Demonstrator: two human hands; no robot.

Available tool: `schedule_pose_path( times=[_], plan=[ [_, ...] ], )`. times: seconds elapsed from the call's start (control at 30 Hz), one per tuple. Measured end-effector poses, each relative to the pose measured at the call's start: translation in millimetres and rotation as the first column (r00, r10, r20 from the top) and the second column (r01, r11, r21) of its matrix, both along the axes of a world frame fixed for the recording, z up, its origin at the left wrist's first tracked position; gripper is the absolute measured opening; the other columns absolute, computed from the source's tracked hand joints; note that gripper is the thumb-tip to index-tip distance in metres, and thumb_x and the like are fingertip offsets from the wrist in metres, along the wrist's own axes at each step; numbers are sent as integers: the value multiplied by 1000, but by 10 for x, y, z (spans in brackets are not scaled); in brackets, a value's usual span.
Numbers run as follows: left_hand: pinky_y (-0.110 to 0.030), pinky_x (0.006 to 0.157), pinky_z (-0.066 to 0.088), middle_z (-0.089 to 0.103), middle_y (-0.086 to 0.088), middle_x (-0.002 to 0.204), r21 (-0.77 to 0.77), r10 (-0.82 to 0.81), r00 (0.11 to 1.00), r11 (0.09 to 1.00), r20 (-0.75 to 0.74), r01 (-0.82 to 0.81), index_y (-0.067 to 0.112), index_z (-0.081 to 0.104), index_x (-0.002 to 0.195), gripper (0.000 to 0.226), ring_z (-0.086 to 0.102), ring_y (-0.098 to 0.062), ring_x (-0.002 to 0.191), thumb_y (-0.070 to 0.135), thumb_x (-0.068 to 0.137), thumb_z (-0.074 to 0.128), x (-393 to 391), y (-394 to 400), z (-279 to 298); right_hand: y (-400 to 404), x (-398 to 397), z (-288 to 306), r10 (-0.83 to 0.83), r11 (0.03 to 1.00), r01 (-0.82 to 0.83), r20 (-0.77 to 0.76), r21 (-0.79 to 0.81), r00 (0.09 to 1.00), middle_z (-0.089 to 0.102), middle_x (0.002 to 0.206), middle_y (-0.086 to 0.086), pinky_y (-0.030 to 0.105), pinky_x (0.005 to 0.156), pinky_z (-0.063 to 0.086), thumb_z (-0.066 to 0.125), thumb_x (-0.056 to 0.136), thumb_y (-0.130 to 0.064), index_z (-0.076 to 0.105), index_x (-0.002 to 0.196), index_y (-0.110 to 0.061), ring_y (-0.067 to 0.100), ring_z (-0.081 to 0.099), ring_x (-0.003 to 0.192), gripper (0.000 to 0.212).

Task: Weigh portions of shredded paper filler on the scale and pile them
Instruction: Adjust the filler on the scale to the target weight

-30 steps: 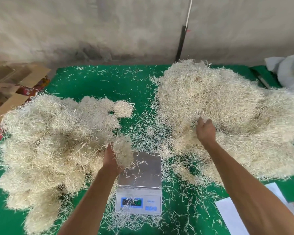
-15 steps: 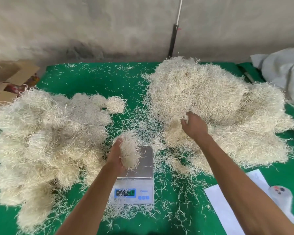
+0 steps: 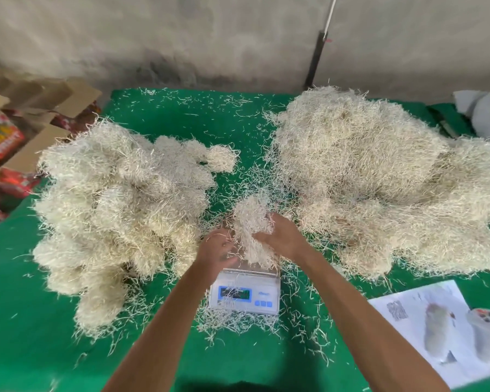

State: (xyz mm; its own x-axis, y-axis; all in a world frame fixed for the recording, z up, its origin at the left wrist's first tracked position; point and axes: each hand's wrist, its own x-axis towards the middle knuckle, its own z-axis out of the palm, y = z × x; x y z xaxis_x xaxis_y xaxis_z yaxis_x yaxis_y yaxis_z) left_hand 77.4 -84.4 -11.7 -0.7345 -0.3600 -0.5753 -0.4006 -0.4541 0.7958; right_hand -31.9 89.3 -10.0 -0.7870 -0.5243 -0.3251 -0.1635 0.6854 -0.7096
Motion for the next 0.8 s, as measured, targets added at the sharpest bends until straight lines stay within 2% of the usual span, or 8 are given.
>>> schedule_pose_path(
  times=[0.07,0.13,0.23,0.3,0.37,0.53,0.67,0.8],
  plan=[
    [-55,107,46,48,-20,148,3,25,995,1000,92,-25,2,47,142,40,50,-36,134,11,103,44,141,-71,-40,42,2,-19,73,995,-74,23,69,997,32,166,7,44,120,28,63,90,-68,24,162,-20,29,44,145,95],
    [-52,107,46,49,-19,147,14,77,990,997,121,-79,1,47,143,42,50,-35,134,11,103,45,283,-157,-130,118,20,-63,109,985,-111,24,129,994,48,155,8,50,118,34,56,87,-79,33,158,-23,30,52,138,93],
    [-49,107,47,50,-19,146,40,117,988,992,102,-122,0,47,143,41,51,-34,134,12,103,46,406,-183,-200,225,73,-161,-95,995,95,10,-19,995,66,135,4,53,106,50,47,86,-87,47,148,-21,21,69,109,91],
    [-46,104,49,53,-19,143,41,121,990,991,75,-124,-1,48,141,38,53,-33,131,7,104,48,472,-197,-232,255,114,-207,-192,979,191,-2,-70,981,71,117,-6,40,87,56,40,86,-89,58,135,-22,7,69,93,85],
    [-40,97,53,55,-18,140,2,60,997,998,46,-60,0,48,140,39,56,-31,128,-3,101,51,517,-210,-265,255,170,-239,-214,976,211,-42,-50,976,66,107,-14,26,75,48,37,91,-85,59,131,-23,-6,61,85,76],
    [-46,97,54,66,-13,126,86,139,989,986,53,-143,4,57,130,28,63,-29,117,5,103,51,492,-212,-295,231,306,-278,-244,965,240,-22,-105,970,63,101,-23,13,58,48,43,101,-69,55,136,-21,-5,71,74,61],
    [-40,81,57,70,-9,117,190,166,983,966,73,-177,12,64,113,16,67,-27,110,10,101,54,439,-258,-343,221,385,-294,-295,942,301,59,-151,954,69,112,-8,16,62,55,45,102,-63,58,127,-19,5,74,80,52],
    [-40,77,58,72,-8,116,244,172,984,953,54,-180,12,63,120,22,68,-28,109,9,100,54,390,-284,-358,211,457,-319,-326,928,341,118,-148,938,69,109,1,35,74,62,42,104,-59,57,119,-21,19,73,91,44]
  ],
)
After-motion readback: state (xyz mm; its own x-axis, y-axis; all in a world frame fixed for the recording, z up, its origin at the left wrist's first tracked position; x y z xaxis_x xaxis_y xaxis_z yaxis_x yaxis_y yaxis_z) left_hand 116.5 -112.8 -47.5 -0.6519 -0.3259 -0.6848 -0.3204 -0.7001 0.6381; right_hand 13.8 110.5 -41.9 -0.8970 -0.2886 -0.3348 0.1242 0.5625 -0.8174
